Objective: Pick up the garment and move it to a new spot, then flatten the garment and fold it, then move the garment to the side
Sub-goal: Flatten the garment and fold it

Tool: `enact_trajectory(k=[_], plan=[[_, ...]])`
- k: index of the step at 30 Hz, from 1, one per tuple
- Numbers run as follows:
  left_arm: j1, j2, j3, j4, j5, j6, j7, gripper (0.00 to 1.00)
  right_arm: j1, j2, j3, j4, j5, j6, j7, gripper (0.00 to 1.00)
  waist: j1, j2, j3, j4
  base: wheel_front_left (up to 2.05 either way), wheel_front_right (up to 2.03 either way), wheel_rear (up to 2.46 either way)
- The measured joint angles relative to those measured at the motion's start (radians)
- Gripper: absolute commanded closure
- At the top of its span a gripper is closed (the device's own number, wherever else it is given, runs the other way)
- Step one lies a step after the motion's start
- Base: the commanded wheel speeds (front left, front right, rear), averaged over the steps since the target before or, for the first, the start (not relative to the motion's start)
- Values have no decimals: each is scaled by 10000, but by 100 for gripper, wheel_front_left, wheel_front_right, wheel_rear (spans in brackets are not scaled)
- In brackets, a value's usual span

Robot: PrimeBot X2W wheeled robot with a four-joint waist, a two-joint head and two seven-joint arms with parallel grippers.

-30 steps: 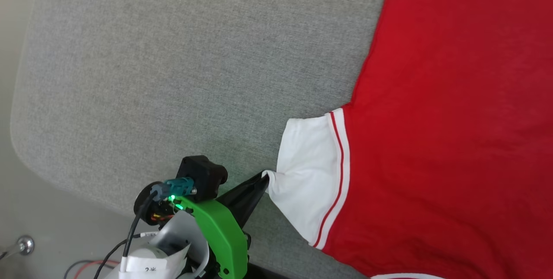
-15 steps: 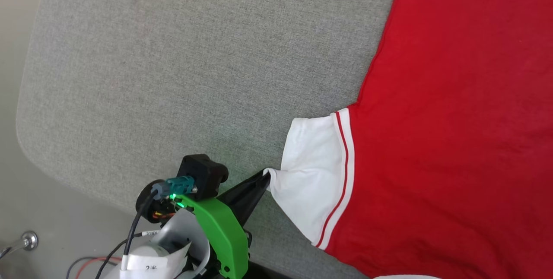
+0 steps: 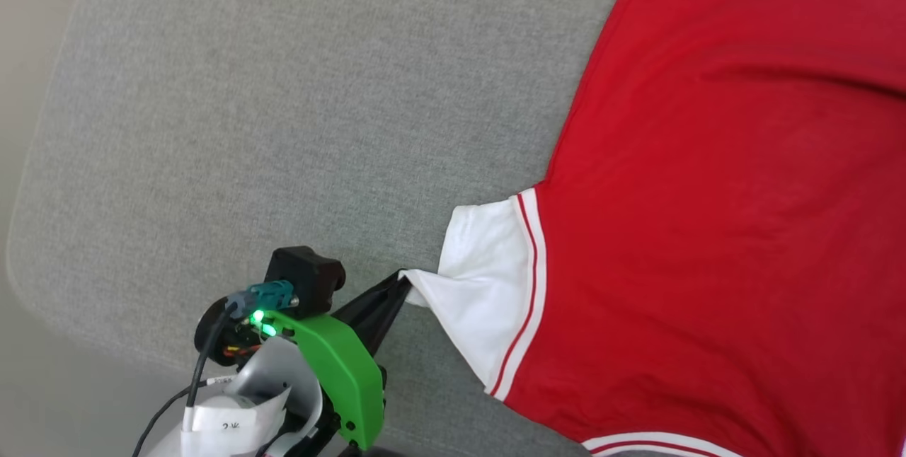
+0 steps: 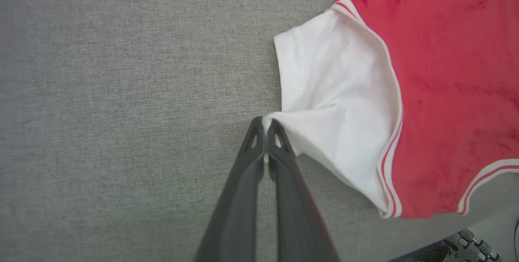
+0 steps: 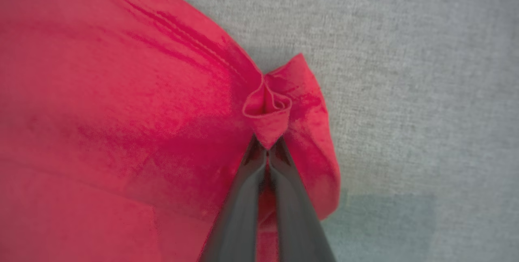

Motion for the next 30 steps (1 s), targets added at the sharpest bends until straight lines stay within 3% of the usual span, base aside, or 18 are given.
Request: enact_trajectory(k=[14, 30], plan=[[907, 48, 144, 508, -535, 347, -221, 100, 4017, 370, 278, -897, 1250, 0, -842, 100, 0, 0, -2211, -1127, 0, 0, 0], [1528, -226, 144, 1164, -763, 516, -861, 100, 8178, 1400, -1001, -2754, 1593, 0, -1526, 100, 0, 0, -3979, -2310, 0, 0, 0]])
